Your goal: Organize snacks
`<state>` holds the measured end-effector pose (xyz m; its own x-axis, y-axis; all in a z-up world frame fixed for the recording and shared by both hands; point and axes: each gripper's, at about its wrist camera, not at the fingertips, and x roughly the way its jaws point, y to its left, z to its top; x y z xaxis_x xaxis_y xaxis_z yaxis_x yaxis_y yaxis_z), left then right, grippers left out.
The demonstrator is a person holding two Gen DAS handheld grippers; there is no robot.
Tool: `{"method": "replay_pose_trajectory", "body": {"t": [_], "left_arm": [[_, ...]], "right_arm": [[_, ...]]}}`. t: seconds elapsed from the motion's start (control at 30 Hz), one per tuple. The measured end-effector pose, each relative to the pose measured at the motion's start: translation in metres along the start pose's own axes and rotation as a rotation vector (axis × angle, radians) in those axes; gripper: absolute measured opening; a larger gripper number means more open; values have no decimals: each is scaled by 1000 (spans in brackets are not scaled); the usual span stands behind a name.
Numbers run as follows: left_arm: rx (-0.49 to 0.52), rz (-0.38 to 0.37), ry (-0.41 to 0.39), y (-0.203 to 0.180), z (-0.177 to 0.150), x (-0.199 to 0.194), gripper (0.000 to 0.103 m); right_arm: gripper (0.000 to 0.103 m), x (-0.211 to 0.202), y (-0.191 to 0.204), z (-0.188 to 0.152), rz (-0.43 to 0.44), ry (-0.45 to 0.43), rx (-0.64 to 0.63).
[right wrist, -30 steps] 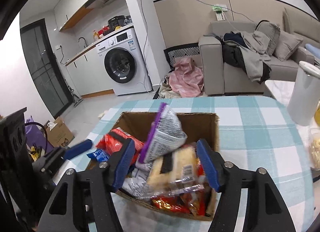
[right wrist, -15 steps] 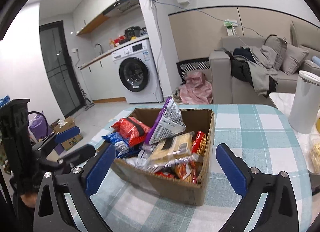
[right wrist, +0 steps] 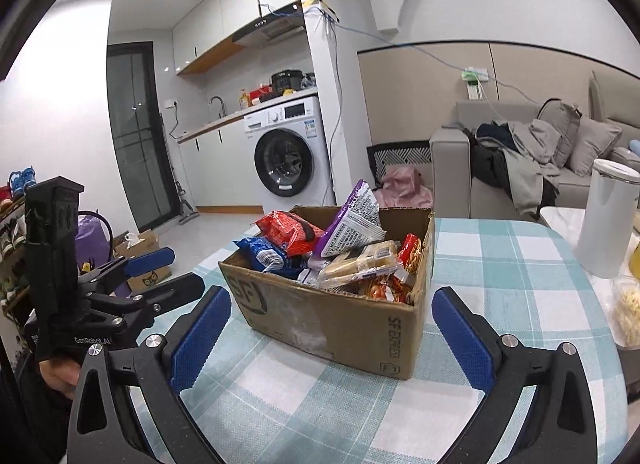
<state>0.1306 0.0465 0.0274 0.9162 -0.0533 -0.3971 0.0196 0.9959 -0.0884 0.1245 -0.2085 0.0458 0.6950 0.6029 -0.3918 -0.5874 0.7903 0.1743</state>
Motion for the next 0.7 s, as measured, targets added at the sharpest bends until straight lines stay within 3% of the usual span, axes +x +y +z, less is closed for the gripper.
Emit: {"method": "replay_pose_trajectory", "body": {"t": [0.7], "left_arm": [[37,33,-28,-11,-24,3,103]], "right_arm": [[103,-1,-6,-26,-55,-44,-23]]}}
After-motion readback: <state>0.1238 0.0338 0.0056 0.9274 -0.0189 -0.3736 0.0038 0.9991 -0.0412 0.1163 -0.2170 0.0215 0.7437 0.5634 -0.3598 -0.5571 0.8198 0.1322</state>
